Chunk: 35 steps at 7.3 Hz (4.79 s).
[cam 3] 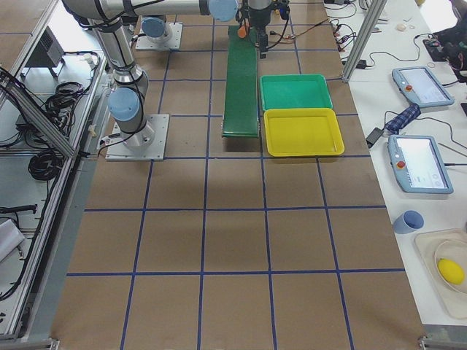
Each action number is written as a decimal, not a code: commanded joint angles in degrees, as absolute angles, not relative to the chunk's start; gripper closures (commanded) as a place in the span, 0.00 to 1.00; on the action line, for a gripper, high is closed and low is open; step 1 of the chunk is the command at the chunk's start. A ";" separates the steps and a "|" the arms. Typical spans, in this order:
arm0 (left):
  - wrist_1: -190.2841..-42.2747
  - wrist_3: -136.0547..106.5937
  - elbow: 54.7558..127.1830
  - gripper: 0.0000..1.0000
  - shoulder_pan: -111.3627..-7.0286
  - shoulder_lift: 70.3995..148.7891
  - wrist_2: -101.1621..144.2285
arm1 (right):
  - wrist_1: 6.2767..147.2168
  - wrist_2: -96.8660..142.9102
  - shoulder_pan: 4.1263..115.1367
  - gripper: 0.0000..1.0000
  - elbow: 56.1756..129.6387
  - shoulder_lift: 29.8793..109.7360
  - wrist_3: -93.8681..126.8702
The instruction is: Sort buttons by color to trays
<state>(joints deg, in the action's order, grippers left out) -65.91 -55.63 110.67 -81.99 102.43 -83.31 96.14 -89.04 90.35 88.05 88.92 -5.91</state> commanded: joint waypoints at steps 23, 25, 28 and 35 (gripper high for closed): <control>-51.68 12.22 99.84 0.39 -54.32 119.61 -91.14 | 95.62 -89.38 90.09 0.00 88.15 89.30 -5.36; -52.12 12.48 99.76 0.70 -54.40 119.36 -91.40 | 95.62 -89.38 90.09 0.00 88.15 89.30 -5.36; -56.41 12.48 99.14 0.58 -54.40 118.47 -91.32 | 95.62 -89.65 90.00 0.00 88.15 89.30 -5.36; -70.27 -4.07 99.93 1.00 -57.98 107.53 -90.88 | 95.54 -89.74 90.00 0.00 88.24 89.47 -5.54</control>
<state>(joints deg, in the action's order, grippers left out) -65.61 3.08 99.41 -55.77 112.34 -90.88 95.54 -89.73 90.00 88.24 89.47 -5.54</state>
